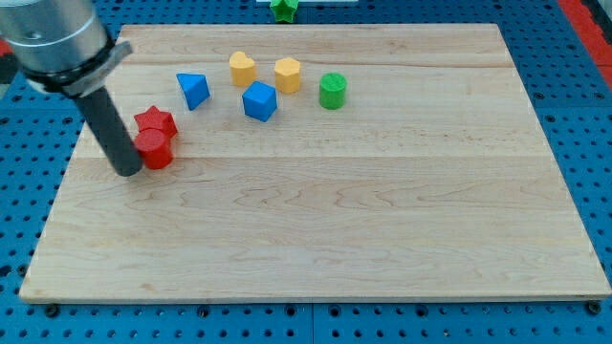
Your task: Arrange the red blocks horizontally
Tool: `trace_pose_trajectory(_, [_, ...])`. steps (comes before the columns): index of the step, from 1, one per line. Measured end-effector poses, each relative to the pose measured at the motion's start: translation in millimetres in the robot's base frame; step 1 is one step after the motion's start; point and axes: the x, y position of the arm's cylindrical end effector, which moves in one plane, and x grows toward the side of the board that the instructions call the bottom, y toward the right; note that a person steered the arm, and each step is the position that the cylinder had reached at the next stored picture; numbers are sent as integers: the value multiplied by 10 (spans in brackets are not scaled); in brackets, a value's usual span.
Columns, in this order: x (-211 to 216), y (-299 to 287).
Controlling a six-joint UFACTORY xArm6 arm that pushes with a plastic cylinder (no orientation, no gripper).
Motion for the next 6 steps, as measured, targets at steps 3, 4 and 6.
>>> trace_pose_trajectory(3, [-152, 20])
trace_pose_trajectory(4, [-152, 741])
trace_pose_trajectory(6, [-153, 1156])
